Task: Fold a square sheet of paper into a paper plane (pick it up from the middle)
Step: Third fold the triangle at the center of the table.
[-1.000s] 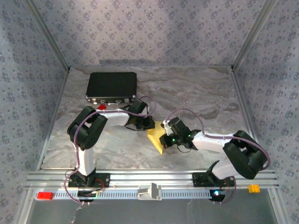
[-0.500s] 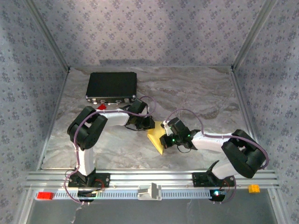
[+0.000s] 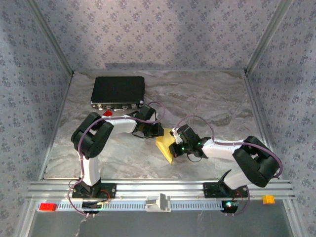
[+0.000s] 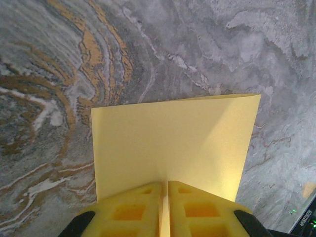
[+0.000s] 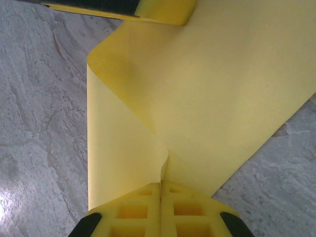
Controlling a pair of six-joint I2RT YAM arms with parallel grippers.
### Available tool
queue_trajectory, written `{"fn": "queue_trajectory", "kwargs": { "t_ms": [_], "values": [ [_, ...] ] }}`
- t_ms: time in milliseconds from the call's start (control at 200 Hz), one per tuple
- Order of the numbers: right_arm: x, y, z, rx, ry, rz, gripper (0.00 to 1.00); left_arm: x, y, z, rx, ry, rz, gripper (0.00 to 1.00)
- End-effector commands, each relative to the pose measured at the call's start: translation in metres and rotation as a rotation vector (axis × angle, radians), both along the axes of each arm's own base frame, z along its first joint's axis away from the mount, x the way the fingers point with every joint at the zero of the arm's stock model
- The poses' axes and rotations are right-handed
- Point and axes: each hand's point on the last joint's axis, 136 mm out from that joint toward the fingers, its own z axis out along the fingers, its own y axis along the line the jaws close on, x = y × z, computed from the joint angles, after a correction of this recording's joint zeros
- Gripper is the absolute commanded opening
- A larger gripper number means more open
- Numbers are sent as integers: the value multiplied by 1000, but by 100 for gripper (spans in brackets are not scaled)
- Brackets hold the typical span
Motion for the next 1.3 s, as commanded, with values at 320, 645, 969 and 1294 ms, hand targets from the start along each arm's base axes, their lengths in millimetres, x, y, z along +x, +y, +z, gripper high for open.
{"fn": "queue_trajectory", "kwargs": {
  "t_ms": [320, 645, 969, 1294],
  "values": [
    [3, -4, -7, -37, 21, -30, 0, -1, 2, 4, 42, -13, -7, 17],
    [4, -5, -8, -44, 22, -34, 0, 18, 0, 57, 15, -144, 16, 32],
    [5, -5, -8, -49, 23, -37, 0, -25, 1, 83, -220, -138, 91, 5],
    [5, -5, -8, -50, 26, -38, 0, -56, -6, 58, -313, -68, 128, 0]
  ]
}}
